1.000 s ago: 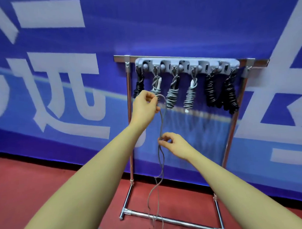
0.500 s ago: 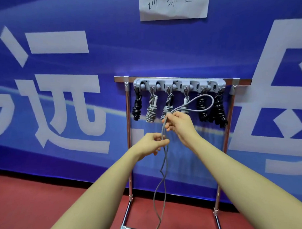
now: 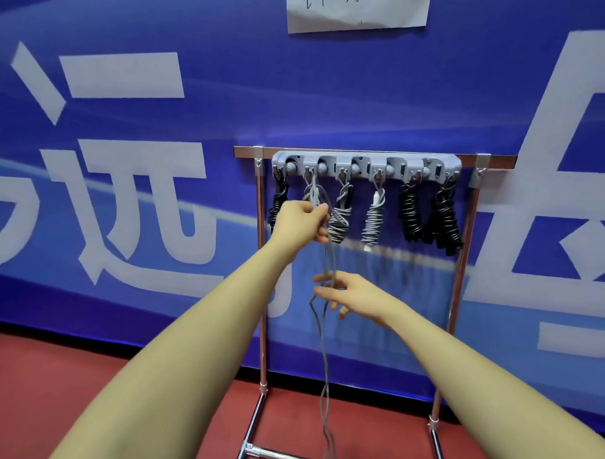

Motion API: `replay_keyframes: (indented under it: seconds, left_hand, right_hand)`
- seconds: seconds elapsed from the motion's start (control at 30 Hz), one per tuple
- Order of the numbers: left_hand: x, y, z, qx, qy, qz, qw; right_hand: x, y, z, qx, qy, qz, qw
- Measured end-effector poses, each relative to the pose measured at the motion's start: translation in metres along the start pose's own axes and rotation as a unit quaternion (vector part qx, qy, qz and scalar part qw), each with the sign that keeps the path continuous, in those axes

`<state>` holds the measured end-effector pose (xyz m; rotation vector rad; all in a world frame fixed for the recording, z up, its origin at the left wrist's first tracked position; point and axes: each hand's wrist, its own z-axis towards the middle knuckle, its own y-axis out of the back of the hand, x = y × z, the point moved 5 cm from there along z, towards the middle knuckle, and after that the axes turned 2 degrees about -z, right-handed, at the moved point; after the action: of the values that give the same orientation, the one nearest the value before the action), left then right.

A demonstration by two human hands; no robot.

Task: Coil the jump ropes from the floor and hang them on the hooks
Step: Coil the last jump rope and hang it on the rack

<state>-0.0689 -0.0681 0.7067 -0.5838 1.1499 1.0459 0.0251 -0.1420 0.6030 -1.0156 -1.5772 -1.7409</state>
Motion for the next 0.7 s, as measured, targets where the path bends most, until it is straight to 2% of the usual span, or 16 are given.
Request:
replay_keyframes:
  seconds: [0.1, 0.2, 0.3, 0.37, 0.43, 0.5, 0.53, 0.6, 0.7]
  left_hand:
    - [-0.011, 0.006, 0.005, -0.013, 0.008, -0.027, 1.0]
    - [-0.008, 0.012, 0.01, -0.006, 0.04, -0.075, 0.996]
    - [0.013, 0.021, 0.004, 0.006, 0.082, -0.028, 0.996]
    - [0.033, 0.023, -0.006, 0.052, 0.072, 0.078, 0.993]
    - [0.056, 0.021, -0.018, 0.134, 0.087, 0.166, 0.973]
    - [0.073, 0.016, -0.027, 0.197, 0.108, 0.19, 0.956]
    - [0.076, 0.014, -0.029, 0.205, 0.106, 0.168, 0.958]
    - [0.074, 0.012, -0.029, 0.189, 0.077, 0.105, 0.973]
    - [0.064, 0.013, -0.021, 0.124, 0.027, 0.094, 0.987]
  right_hand:
    - [0.005, -0.008, 0.011, -0.035, 0.027, 0.072, 0.996]
    - [0.018, -0.002, 0.023, -0.093, 0.06, 0.092, 0.99]
    - [0.03, 0.014, 0.03, -0.163, 0.085, 0.14, 0.973]
    - [0.038, 0.025, 0.036, -0.184, 0.096, 0.174, 0.962]
    - [0.047, 0.034, 0.042, -0.192, 0.101, 0.205, 0.954]
    - [0.058, 0.041, 0.044, -0.198, 0.105, 0.235, 0.946]
    - [0.063, 0.044, 0.044, -0.2, 0.107, 0.255, 0.94]
    - [0.07, 0.049, 0.042, -0.203, 0.107, 0.299, 0.926]
    - [0.069, 0.053, 0.037, -0.195, 0.097, 0.329, 0.919]
